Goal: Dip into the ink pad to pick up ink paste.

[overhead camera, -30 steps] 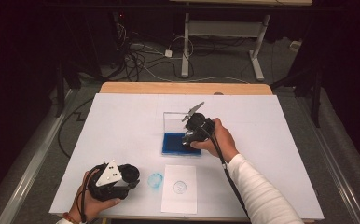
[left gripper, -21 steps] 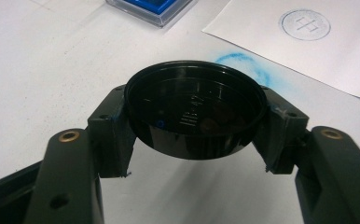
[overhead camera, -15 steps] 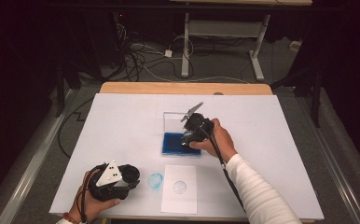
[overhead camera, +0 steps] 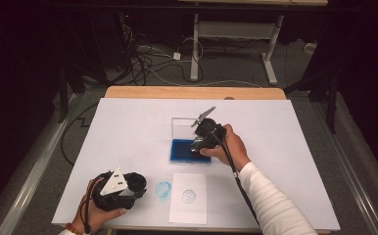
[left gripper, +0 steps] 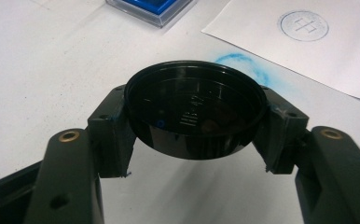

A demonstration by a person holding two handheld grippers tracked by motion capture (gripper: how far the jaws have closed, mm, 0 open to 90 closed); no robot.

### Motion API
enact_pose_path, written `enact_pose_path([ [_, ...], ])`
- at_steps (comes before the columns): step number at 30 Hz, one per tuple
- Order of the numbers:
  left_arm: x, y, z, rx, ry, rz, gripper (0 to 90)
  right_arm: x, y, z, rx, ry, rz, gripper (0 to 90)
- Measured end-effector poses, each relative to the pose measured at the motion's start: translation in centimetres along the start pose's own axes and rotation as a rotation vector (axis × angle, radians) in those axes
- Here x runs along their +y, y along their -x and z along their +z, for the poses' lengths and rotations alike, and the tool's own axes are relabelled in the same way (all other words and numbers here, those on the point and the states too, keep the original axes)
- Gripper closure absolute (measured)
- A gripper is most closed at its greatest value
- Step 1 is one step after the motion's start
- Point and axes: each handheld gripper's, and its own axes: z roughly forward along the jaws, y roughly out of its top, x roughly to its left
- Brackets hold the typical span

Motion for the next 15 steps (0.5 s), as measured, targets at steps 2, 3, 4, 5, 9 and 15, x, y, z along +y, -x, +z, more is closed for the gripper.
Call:
enact_pose_path([
  [2,0.01,-0.03,0.07,0.000,-0.003,0.000,36.0,-0.01,-0.07,-0.31,0.002,0.010,0.003,57.3],
  [3,0.02,-0.02,0.09,-0.002,-0.004,0.000,36.0,-0.04,-0.11,-0.23,0.012,0.004,0.000,57.3],
  [4,0.03,0.03,0.11,-0.002,-0.003,0.001,36.0,-0.11,-0.18,-0.04,0.025,-0.008,0.003,57.3],
  [5,0.05,0.06,0.12,-0.001,-0.005,0.002,36.0,-0.18,-0.24,0.22,0.027,-0.018,0.002,57.3],
  [9,0.06,0.06,0.07,0.000,-0.004,0.002,36.0,-0.14,-0.56,0.42,0.010,-0.008,-0.016,57.3],
  [15,-0.01,0.03,0.02,-0.001,-0.003,0.002,36.0,-0.17,-0.65,0.28,-0.033,-0.012,-0.047,57.3],
])
